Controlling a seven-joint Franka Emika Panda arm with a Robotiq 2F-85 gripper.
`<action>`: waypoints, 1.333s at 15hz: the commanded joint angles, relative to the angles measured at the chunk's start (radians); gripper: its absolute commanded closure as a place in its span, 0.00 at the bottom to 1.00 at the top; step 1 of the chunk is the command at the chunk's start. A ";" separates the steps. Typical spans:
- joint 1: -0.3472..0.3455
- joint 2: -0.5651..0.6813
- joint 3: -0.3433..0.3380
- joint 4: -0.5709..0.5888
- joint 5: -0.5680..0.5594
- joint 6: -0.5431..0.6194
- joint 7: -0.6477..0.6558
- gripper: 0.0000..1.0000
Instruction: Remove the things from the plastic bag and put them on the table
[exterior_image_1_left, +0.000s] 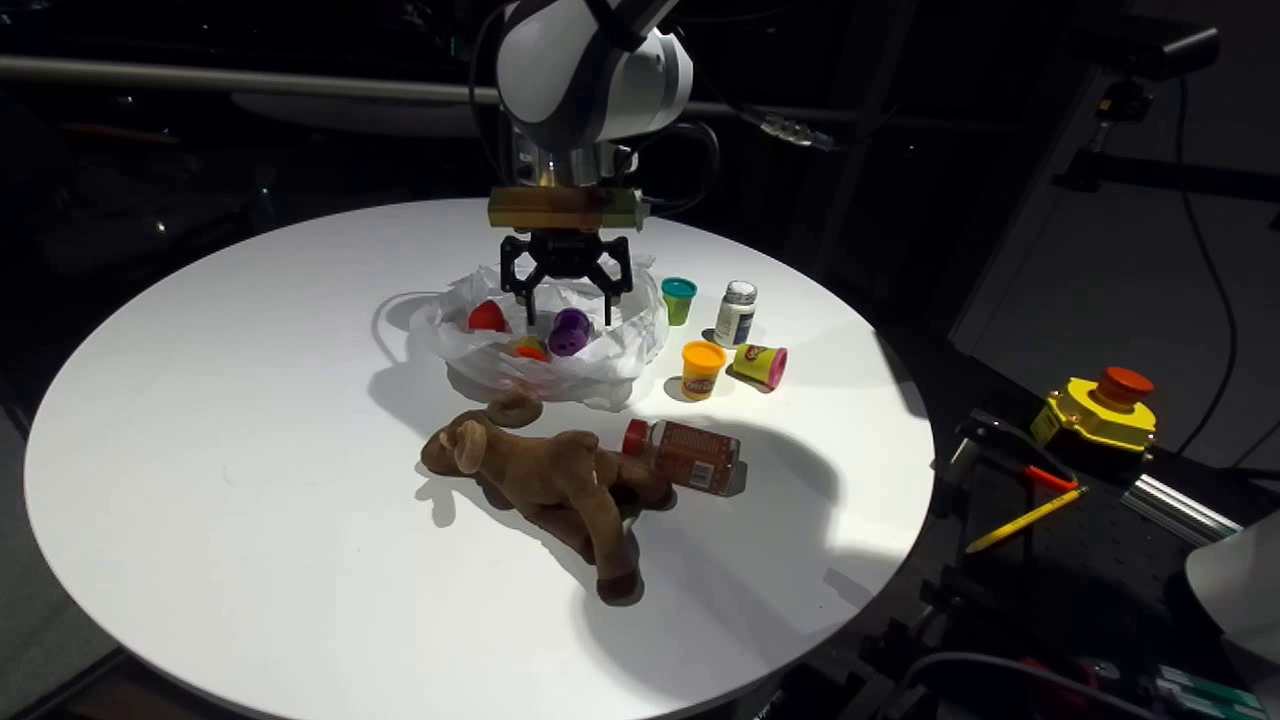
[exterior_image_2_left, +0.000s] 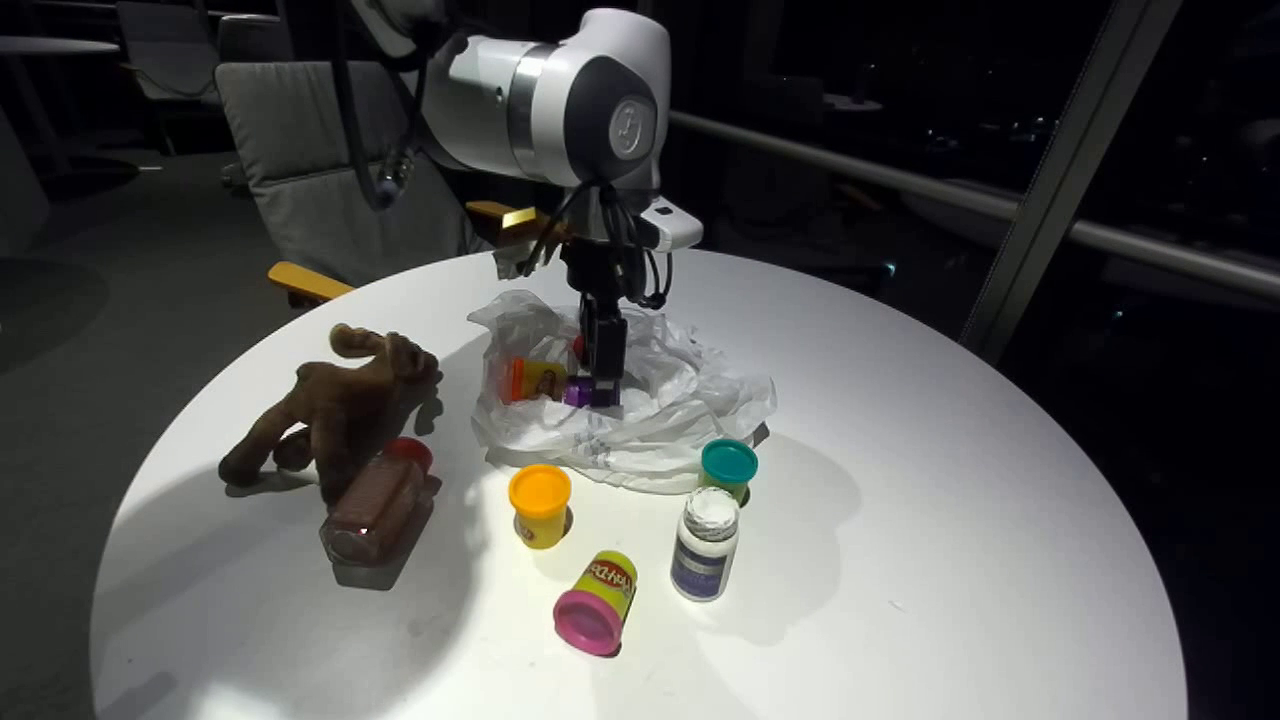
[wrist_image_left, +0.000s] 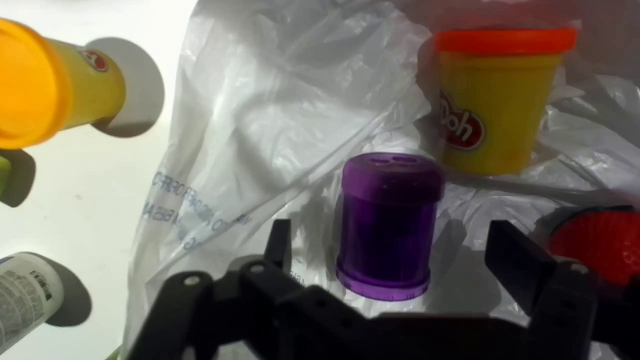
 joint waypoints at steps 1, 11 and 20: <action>0.010 -0.017 -0.006 -0.011 -0.012 0.013 -0.010 0.26; 0.011 -0.055 -0.007 -0.033 -0.014 0.012 -0.019 0.80; 0.015 -0.475 0.059 -0.346 -0.047 0.001 -0.278 0.80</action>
